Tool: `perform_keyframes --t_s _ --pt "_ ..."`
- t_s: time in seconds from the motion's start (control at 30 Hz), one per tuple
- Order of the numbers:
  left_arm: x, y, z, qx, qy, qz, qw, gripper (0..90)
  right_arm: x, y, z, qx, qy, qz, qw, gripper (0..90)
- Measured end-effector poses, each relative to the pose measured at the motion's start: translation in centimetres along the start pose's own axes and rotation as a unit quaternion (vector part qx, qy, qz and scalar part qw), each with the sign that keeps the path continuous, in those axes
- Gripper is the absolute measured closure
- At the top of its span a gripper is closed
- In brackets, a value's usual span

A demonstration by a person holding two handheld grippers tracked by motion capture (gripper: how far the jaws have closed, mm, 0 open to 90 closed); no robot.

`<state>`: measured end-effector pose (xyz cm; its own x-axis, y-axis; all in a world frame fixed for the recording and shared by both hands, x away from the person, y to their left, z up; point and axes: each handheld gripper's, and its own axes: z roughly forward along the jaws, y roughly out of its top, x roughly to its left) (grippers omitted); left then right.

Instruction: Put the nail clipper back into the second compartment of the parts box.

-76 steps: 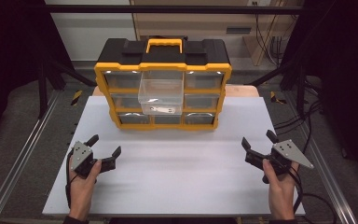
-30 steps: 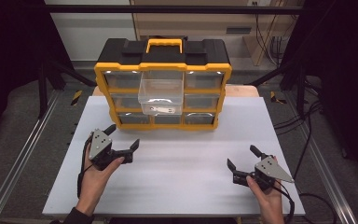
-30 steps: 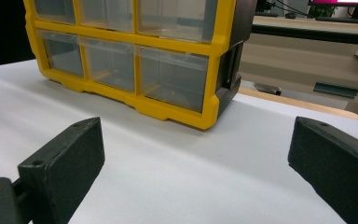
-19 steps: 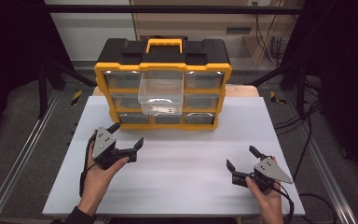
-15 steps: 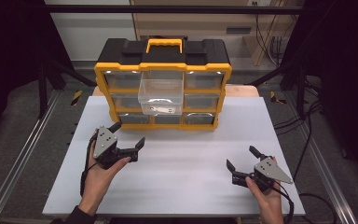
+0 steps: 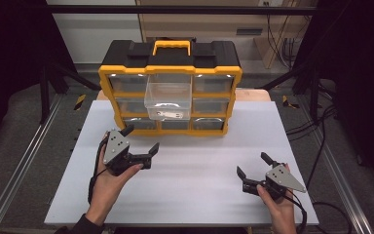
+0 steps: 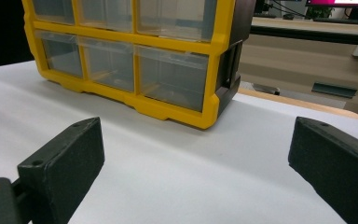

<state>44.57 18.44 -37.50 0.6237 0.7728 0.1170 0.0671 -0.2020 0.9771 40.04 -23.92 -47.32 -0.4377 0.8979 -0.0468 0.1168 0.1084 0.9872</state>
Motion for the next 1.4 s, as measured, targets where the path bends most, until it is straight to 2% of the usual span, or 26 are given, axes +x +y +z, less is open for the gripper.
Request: perform_keyframes --t_s 0.17,0.5,0.7,0.83,0.97,1.07,1.13,1.23,1.3,1.4 --pt "-0.6 0.4 0.1 -0.002 -0.005 0.005 1.0 2.7 0.0 0.0 0.0 0.0 0.002 -0.004 1.0 3.6" --pt "-1.3 0.7 0.4 0.001 -0.005 -0.003 1.0 6.3 0.0 0.0 0.0 0.002 0.002 -0.006 1.0 3.6" --pt "-1.3 0.8 0.2 -0.003 -0.004 -0.007 1.0 9.2 0.1 0.0 0.0 0.002 0.001 -0.007 1.0 3.6" --pt "-1.1 1.0 0.1 0.0 -0.008 -0.018 0.9998 9.3 0.1 0.0 0.0 0.003 0.0 -0.008 1.0 3.5" --pt "-0.9 1.4 -0.1 -0.005 -0.005 -0.015 0.9999 10.7 0.1 0.0 0.0 0.003 0.0 -0.007 1.0 3.4" --pt "-1.0 1.7 -0.3 -0.006 -0.011 -0.03 0.9995 15.3 0.0 0.0 0.0 0.003 0.0 -0.007 1.0 3.3" --pt "-1.1 1.8 -0.4 -0.006 -0.01 -0.029 0.9995 20.7 0.0 0.0 0.0 0.002 0.0 -0.007 1.0 3.3" --pt "-1.2 1.9 -0.5 -0.006 -0.014 -0.038 0.9992 30.1 0.1 0.0 0.0 0.002 0.0 -0.007 1.0 3.3" --pt "-1.2 1.9 -0.6 -0.002 -0.013 -0.035 0.9993 38.1 0.1 0.0 -0.1 0.002 0.001 -0.008 1.0 3.3" --pt "-1.2 2.0 -0.5 0.0 -0.016 -0.041 0.999 47.3 0.1 0.0 0.0 0.002 0.001 -0.007 1.0 3.3"
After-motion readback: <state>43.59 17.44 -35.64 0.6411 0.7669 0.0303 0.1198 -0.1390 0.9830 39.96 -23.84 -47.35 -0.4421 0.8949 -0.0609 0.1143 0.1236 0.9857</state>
